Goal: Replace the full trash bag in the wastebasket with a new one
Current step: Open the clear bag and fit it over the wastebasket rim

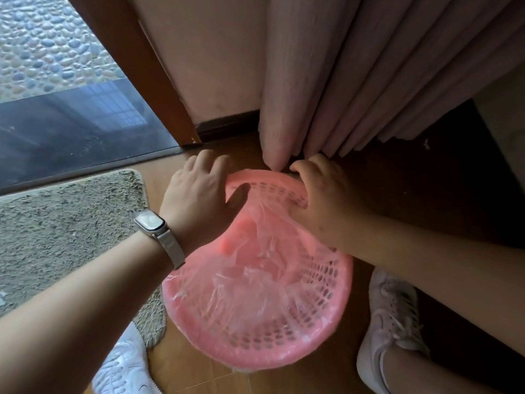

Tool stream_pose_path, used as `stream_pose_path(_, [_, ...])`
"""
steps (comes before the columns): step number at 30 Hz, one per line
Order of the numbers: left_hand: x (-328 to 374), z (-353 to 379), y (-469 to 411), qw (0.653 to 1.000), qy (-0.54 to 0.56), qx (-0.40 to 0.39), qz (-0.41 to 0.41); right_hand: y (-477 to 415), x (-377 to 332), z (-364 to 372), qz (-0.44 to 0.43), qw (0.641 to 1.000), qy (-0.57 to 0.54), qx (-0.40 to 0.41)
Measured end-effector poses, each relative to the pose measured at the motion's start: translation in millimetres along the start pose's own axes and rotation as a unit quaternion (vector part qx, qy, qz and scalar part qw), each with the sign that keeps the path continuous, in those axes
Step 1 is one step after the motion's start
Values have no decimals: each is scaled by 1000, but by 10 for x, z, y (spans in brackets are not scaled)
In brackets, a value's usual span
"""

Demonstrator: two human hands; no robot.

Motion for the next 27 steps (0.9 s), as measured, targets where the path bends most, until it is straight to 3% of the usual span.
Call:
stream_pose_path(3, [206,37,-33,996,3,-10,84,-37,51,110,19,998,-56,-21])
stream_pose_path(5, [296,78,-49,995,9,-8,94,-70,80,129,39,995,-91,-23])
stream_pose_path(12, [274,155,-112,999,4,12,37,-226,133,216,95,977,-166,-99])
stream_pose_path(17, [223,127,-95,1000,8,5,-2,-331,87,186,72,965,-219,-124])
stream_pose_path(24, [-31,-80,-9,995,34,-21,-93,-347,-19,-124,2,983,-138,-119])
stream_pose_path(27, [-95,-261,54,994,25,-49,-94,-266,-40,-318,-9,986,-117,-123])
Point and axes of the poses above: each hand's wrist, its own y-axis away from the middle knuckle, its own z-axis out of the palm, x = y × z, the point moved 4 cm from there along -y, towards the middle knuckle, and after that the axes turned 3 degrees about -z, right-handed, at the moved point
